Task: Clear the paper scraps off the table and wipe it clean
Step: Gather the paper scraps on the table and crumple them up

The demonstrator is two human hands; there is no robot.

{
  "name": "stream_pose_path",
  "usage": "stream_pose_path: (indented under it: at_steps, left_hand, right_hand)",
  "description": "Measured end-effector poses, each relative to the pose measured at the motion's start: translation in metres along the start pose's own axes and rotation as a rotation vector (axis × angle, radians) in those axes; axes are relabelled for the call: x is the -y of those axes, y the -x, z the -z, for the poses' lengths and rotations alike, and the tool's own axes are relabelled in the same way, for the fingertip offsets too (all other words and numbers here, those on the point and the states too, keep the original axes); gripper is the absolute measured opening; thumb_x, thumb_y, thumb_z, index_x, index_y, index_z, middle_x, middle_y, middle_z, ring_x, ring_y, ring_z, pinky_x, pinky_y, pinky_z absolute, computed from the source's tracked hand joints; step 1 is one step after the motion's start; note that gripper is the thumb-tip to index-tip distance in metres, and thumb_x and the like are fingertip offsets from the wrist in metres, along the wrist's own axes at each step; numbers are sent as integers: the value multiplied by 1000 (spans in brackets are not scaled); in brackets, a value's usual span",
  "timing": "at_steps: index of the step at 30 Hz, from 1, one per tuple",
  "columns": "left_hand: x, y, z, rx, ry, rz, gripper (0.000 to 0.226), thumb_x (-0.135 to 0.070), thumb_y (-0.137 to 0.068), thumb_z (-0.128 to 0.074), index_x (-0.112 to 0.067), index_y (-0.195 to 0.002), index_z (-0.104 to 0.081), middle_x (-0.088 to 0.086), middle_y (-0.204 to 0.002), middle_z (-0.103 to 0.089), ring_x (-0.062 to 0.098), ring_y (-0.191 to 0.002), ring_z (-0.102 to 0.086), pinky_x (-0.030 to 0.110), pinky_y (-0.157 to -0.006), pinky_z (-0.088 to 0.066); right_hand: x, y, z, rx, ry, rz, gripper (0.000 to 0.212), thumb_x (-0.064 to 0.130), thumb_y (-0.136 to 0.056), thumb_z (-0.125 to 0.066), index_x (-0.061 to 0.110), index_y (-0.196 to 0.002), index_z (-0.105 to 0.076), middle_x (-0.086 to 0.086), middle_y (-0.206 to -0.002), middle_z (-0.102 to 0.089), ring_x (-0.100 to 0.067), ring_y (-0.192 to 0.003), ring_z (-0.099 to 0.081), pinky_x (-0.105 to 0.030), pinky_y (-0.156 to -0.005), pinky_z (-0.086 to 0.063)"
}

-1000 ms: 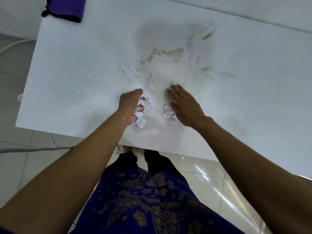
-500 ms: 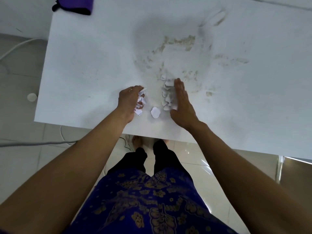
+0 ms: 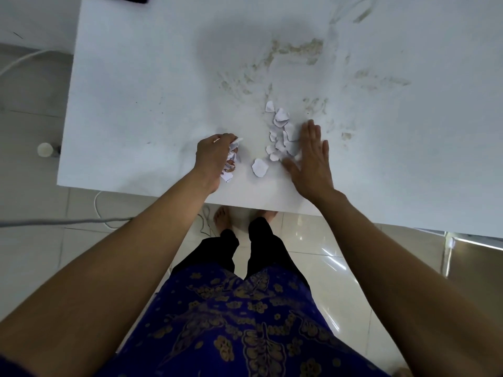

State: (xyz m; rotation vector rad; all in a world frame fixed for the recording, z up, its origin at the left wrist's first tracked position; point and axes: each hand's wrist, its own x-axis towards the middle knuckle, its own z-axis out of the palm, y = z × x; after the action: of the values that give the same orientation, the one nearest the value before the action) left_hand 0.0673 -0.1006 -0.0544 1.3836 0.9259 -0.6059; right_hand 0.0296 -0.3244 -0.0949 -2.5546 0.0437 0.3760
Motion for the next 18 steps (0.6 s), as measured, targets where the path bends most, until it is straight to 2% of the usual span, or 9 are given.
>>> stream_pose_path:
  at_steps: [4, 8, 10, 14, 18]
  left_hand:
    - [0, 1, 2, -14, 10, -45, 10, -20, -86, -66, -10, -84, -67, 5, -70, -59, 19, -48, -43, 17, -40, -31]
    - [1, 2, 6, -25, 13, -36, 12, -21, -87, -66, -9, -87, -68, 8, -68, -58, 18, -46, -41, 16, -42, -30]
    - [2, 2, 6, -28, 14, -41, 11, -21, -87, -66, -10, -85, -68, 7, -68, -60, 18, -45, -40, 16, -42, -29]
    - [2, 3, 3, -10, 17, -40, 12, -21, -88, -66, -10, -84, -67, 7, -67, -60, 18, -45, -39, 15, -43, -29]
    - [-4, 8, -4, -5, 11, -31, 13, -22, -88, -65, -10, -86, -68, 3, -56, -60, 16, -40, -38, 15, -43, -29]
  right_hand:
    - [25, -7, -7, 11, -39, 52, 83, 38, -99, -51, 13, -158, 1, -3, -166, 7, -18, -153, 10, -48, -124, -4]
    - [33, 1, -12, 85, -16, 150, 124, 63, -71, -75, 24, -158, 5, 0, -165, 16, -21, -152, 15, -49, -123, -1]
    - [29, -3, -13, 80, -10, 149, 123, 60, -70, -78, 25, -158, 1, -3, -166, 13, -24, -152, 14, -53, -123, -4]
    - [28, -17, -2, 13, -61, 125, 113, 48, -78, -78, 23, -159, -3, -6, -166, 8, -24, -153, 10, -50, -122, -5]
    - [34, -38, 10, 46, 53, 131, 116, 52, -73, -79, 20, -159, -7, -7, -166, 6, -24, -153, 6, -48, -123, -7]
